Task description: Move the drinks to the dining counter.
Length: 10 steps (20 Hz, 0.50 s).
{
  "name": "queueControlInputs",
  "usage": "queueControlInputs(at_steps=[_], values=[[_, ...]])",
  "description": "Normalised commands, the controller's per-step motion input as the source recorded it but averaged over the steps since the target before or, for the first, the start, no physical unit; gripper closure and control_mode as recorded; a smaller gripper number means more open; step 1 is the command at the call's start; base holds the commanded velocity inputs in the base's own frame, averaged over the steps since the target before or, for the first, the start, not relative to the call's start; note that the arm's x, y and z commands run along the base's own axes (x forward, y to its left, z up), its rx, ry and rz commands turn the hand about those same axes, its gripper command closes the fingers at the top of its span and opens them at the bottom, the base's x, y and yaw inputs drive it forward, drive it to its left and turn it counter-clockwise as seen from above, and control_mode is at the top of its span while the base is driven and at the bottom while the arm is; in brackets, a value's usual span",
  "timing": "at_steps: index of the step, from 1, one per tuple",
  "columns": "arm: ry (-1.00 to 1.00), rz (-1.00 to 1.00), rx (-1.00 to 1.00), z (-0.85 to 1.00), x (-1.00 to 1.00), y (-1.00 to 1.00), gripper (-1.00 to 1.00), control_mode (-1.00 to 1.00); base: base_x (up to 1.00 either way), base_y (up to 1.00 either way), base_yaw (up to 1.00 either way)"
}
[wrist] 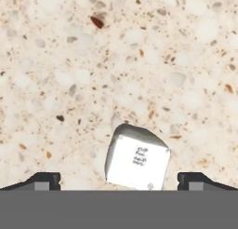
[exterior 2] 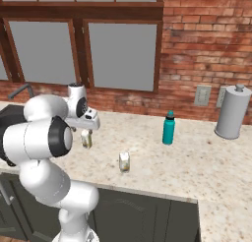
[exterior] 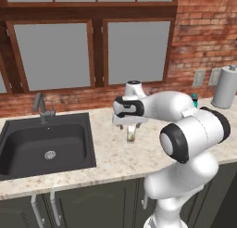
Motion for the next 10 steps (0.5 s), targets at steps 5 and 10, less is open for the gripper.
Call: queueControlInputs(at_steps=[5,10], values=[[0.05,-0.01,0.00,-0.20,0.00,0.00,-1.00,-1.00,0.00,0.00,0.00],[0.04,-0.01,0.00,-0.12,0.02,0.00,-1.00,-1.00,0.00,0.00,0.00]])
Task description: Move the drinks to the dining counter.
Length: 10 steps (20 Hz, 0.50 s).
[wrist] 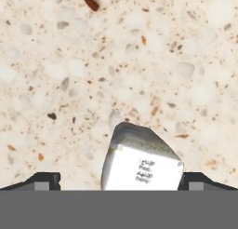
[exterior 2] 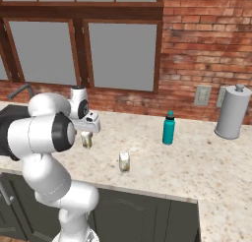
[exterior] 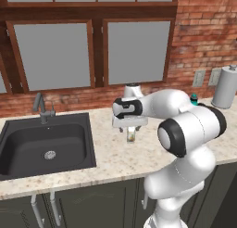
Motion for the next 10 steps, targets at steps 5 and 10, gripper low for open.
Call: queueControlInputs(at_steps=[5,10], values=[[0.03,-0.01,0.00,-0.09,0.03,0.00,-1.00,-1.00,0.00,0.00,0.00],[0.01,-0.02,0.00,-0.06,0.00,-0.02,-1.00,-1.00,0.00,0.00,0.00]])
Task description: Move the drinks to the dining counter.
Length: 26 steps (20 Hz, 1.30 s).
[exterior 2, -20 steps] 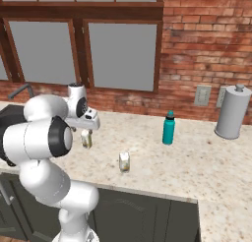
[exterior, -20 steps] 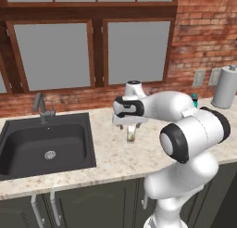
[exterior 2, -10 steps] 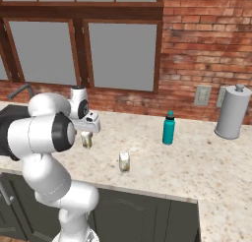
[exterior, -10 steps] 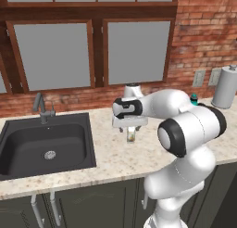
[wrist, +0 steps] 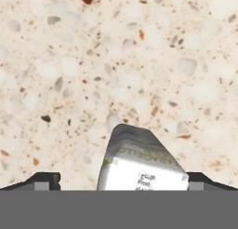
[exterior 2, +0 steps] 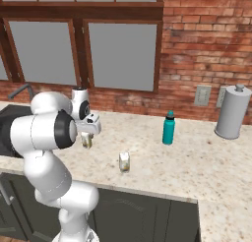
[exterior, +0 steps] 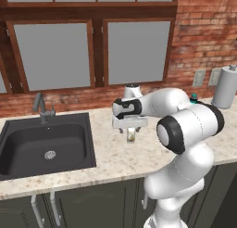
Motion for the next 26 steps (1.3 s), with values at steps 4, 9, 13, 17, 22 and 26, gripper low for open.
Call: queueControlInputs(at_steps=[4,9,13,17,22,26], values=[[0.00,0.00,0.00,-0.01,0.03,0.00,-1.00,-1.00,0.00,0.00,0.00],[0.00,0.00,-0.01,-0.05,0.02,0.00,1.00,-1.00,0.00,0.00,0.00],[0.00,0.00,0.00,0.00,0.00,0.00,1.00,-1.00,0.00,0.00,0.00],[-0.01,0.00,0.00,0.09,0.00,0.00,1.00,-1.00,0.00,0.00,0.00],[-0.21,0.00,0.00,0.65,-0.40,0.00,1.00,-1.00,0.00,0.00,0.00],[-0.38,0.00,0.00,0.84,-0.55,0.00,1.00,-1.00,0.00,0.00,0.00]])
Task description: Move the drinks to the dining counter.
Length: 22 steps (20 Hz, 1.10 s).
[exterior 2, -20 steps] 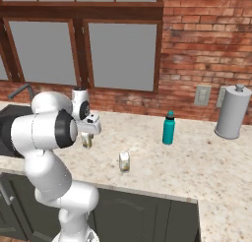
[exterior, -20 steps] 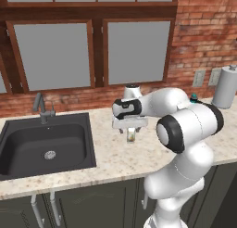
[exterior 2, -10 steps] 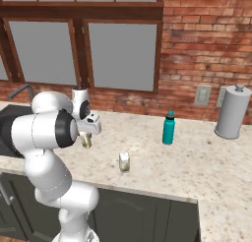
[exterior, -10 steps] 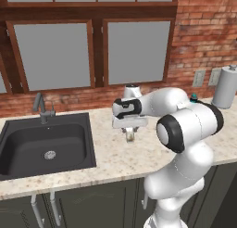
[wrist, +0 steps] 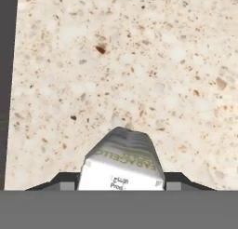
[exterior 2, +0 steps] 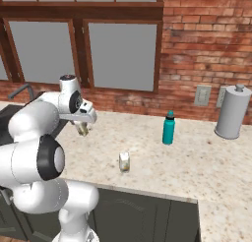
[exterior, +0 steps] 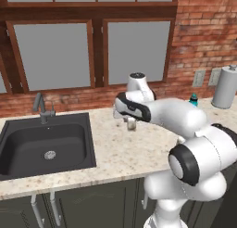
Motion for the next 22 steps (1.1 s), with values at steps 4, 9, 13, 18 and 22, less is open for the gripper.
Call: queueControlInputs(at_steps=[4,9,13,18,22], values=[[-0.30,0.00,0.00,0.93,-0.31,0.00,1.00,-1.00,0.00,0.00,0.00],[-0.03,0.00,0.00,0.13,-0.05,0.00,1.00,-1.00,0.00,0.00,0.00],[0.00,0.00,0.00,0.00,0.00,0.00,1.00,1.00,-0.69,0.02,0.02],[0.00,0.00,0.00,0.00,0.00,0.00,1.00,1.00,-0.97,0.12,0.30],[0.00,0.00,0.00,0.00,0.00,0.00,1.00,1.00,-0.63,0.12,0.63]])
